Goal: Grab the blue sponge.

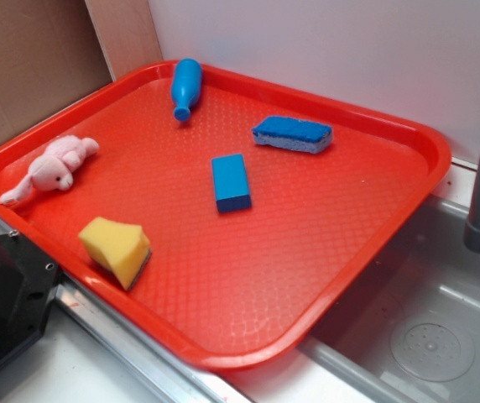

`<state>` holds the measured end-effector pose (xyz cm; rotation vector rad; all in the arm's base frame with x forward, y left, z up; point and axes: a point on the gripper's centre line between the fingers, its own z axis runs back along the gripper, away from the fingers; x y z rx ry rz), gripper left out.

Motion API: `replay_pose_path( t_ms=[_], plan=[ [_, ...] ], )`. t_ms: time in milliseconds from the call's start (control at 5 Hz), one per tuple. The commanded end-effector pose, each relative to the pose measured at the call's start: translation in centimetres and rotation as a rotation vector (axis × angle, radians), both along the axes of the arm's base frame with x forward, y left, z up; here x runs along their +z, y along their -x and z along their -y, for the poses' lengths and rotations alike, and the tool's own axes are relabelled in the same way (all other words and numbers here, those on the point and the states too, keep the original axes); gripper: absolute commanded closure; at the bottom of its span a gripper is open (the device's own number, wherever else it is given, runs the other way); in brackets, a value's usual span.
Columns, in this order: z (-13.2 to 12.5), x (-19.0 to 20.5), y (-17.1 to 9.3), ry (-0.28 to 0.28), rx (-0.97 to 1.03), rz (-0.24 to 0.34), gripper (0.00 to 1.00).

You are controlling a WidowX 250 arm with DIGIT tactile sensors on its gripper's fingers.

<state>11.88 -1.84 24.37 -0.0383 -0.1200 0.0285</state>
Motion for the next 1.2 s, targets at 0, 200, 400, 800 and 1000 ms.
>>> replay_pose_path(
  t_ms=[0,200,400,800,1000],
  plan=[
    [0.0,0.0,0.0,0.000,0.000,0.000,0.00],
    [-0.3,-0.2,-1.1,-0.019,-0.130,0.046,0.00],
    [-1.0,-1.0,-3.0,-0.011,-0.269,0.046,0.00],
    [-2.0,-2.9,-8.8,-0.044,-0.529,0.113,0.00],
    [-1.3,-4.4,-12.1,-0.109,-0.623,0.146,0.00]
  ],
)
